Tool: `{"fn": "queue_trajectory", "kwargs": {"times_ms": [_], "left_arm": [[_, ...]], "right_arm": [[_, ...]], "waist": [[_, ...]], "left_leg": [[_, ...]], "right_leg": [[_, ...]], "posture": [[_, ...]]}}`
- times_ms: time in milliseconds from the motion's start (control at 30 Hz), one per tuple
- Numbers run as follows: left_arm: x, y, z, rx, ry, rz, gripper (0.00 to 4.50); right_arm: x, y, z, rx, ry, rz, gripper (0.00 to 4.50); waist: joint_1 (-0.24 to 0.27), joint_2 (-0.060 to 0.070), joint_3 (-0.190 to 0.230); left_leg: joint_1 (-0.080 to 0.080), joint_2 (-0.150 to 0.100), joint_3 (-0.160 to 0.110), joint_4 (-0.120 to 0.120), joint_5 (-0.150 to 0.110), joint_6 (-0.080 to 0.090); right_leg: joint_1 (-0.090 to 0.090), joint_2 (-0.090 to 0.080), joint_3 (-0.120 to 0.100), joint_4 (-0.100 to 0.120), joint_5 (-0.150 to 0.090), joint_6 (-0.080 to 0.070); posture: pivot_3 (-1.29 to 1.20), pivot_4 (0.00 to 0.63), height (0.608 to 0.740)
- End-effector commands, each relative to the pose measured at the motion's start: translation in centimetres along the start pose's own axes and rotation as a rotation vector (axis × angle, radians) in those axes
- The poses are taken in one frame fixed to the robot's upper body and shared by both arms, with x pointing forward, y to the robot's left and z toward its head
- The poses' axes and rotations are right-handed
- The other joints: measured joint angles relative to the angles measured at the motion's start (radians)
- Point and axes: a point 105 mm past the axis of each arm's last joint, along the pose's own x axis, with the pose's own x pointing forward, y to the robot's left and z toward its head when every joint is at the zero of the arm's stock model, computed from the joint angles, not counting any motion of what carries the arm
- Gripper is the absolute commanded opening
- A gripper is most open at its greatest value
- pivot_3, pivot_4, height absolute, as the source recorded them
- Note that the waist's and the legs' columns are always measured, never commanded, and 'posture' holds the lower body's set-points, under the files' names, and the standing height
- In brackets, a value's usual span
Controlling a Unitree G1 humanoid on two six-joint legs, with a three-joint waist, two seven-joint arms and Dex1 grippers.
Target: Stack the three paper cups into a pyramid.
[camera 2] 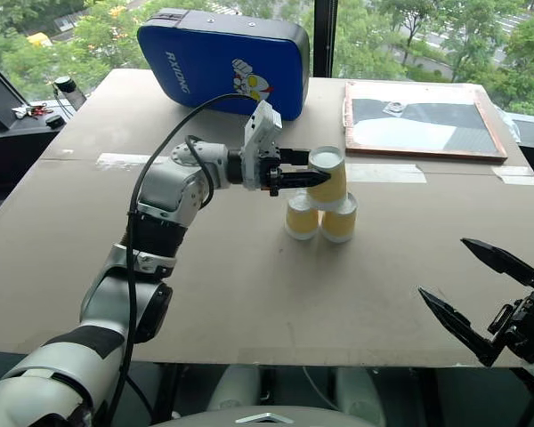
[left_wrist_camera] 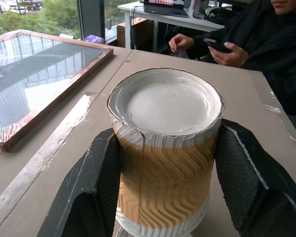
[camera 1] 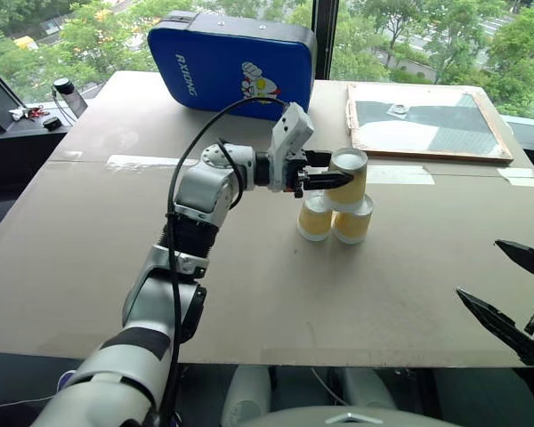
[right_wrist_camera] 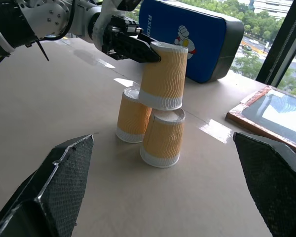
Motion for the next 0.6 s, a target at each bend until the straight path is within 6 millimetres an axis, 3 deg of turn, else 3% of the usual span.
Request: {"fn": "queue_trajectory", "kwargs": {"times_ms": [33,300,467,600], "left_arm": [[0.1,0.1,0.8,0.065,0.009,0.000,2.26],[0.0,0.0,0.1,0.061,0.015,-0.013,2.26],[0.0,-0.6,0.4,0.042,-0.012,-0.045,4.44],[-0.5,0.0,2.3,0.084,-0.068,0.018,4.44]], "right_arm": [[-0.1,-0.4,0.9,-0.016,-0.020,0.020,4.50],[0.1,-0.2,0.5,-0.014,-0.016,0.015,4.50],[-0.1,-0.1,0.4,-0.015,-0.014,0.009,4.50],[-0.1,-0.2,0.4,-0.015,-0.011,0.007,4.50]], "waist": [[0.000,0.000,0.000],[0.000,0.000,0.000],[0.000,0.000,0.000],[0.000,0.000,0.000]], "left_leg": [[0.000,0.000,0.000,0.000,0.000,0.000],[0.000,0.000,0.000,0.000,0.000,0.000],[0.000,0.000,0.000,0.000,0.000,0.000],[0.000,0.000,0.000,0.000,0.000,0.000]], "right_leg": [[0.000,0.000,0.000,0.000,0.000,0.000],[0.000,0.000,0.000,0.000,0.000,0.000],[0.000,0.000,0.000,0.000,0.000,0.000],[0.000,0.000,0.000,0.000,0.000,0.000]], "posture": [[0.00,0.150,0.740],[0.00,0.150,0.740],[0.00,0.150,0.740],[0.00,0.150,0.740]]}}
